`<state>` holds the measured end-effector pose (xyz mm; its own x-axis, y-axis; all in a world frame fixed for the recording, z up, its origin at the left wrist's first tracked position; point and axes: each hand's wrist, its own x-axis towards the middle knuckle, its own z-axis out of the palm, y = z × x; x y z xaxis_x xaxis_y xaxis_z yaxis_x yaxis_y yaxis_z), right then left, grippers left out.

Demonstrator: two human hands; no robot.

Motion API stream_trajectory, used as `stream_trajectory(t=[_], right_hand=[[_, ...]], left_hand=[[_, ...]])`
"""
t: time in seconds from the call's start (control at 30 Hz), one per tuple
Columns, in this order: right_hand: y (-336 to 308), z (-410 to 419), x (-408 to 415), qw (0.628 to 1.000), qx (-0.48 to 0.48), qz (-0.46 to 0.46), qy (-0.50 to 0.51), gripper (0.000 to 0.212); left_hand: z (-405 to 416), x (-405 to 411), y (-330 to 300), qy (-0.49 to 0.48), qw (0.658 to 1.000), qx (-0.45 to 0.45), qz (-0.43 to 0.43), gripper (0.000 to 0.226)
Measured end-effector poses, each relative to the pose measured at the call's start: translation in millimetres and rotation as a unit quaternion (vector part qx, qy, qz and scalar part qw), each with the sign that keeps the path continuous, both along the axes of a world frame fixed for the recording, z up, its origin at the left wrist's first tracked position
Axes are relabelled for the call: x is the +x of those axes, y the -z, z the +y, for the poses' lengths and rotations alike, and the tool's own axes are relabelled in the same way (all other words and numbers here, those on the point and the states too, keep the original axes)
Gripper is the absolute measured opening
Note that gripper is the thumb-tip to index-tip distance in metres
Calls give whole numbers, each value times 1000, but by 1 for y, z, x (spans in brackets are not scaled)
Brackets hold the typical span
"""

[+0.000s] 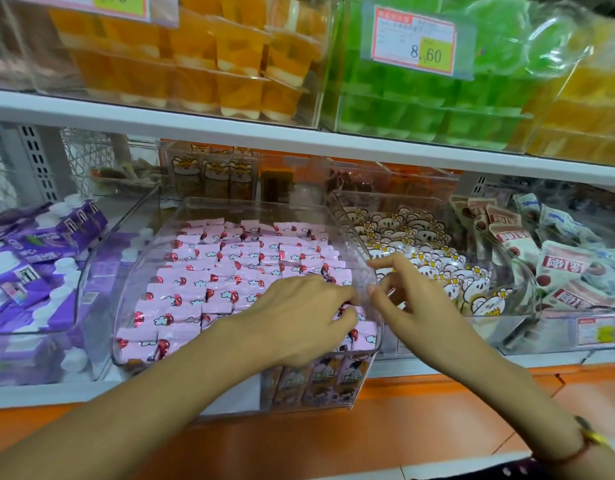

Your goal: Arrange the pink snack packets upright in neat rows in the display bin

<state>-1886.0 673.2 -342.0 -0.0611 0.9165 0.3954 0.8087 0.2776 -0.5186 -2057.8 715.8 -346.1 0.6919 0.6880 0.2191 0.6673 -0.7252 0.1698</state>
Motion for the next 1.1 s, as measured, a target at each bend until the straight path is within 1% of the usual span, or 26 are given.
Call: stream_trajectory(t=[0.07,0.13,0.17,0.2,0.23,0.3,0.33,0.37,0.43,0.5,0.57,0.6,0.7,0.77,0.83,0.9,1.0,1.1], right_hand=[[1,1,-1,999,-12,31,1,24],[-1,1,-1,998,-19,62,-2,24],[-2,0,-1,997,-25,74,-2,24],[-3,0,0,996,-32,84,0,24],[-4,0,0,995,-40,94,2,23],[-5,0,0,994,-51,100,9,21],[-5,1,0,994,-52,92,16,19],[-7,3,0,996,-52,74,25,16],[-11,8,-1,997,-69,10,44,12],[-16,16,-5,990,-105,-75,49,14],[-19,27,-8,982,-118,-134,66,19],[-21,33,-10,978,-114,-153,79,21],[-24,49,-14,971,-94,-194,101,19],[-24,53,-14,971,-84,-197,102,10],[-23,52,-13,980,-60,-168,90,5],[-21,47,-12,989,-40,-120,73,10],[-25,45,-9,997,-39,-43,51,15],[-37,50,-8,998,-37,-24,45,17]], left_hand=[[-4,-5,-5,2,998,-58,-24,35],[-8,-19,-12,-3,990,-107,-91,33],[-8,-30,-17,-23,986,-100,-128,31],[-8,-44,-23,-54,983,-67,-159,30],[-8,-60,-30,-95,980,-12,-176,29],[-9,-99,-40,-197,963,101,-156,33],[-10,-117,-43,-248,951,133,-129,39],[-13,-134,-43,-295,940,139,-104,45],[-17,-156,-39,-372,921,92,-68,50],[-19,-161,-31,-411,910,10,-51,43],[-16,-159,-25,-406,910,-60,-62,31],[-13,-157,-23,-399,912,-74,-58,27],[-2,-152,-17,-407,911,-56,-44,17],[0,-150,-11,-414,906,-42,-74,15],[-3,-151,-8,-412,902,-39,-122,18],[-5,-151,-8,-409,898,-37,-156,22],[-4,-151,-16,-398,897,-24,-190,24],[6,-154,-30,-388,896,6,-215,20]])
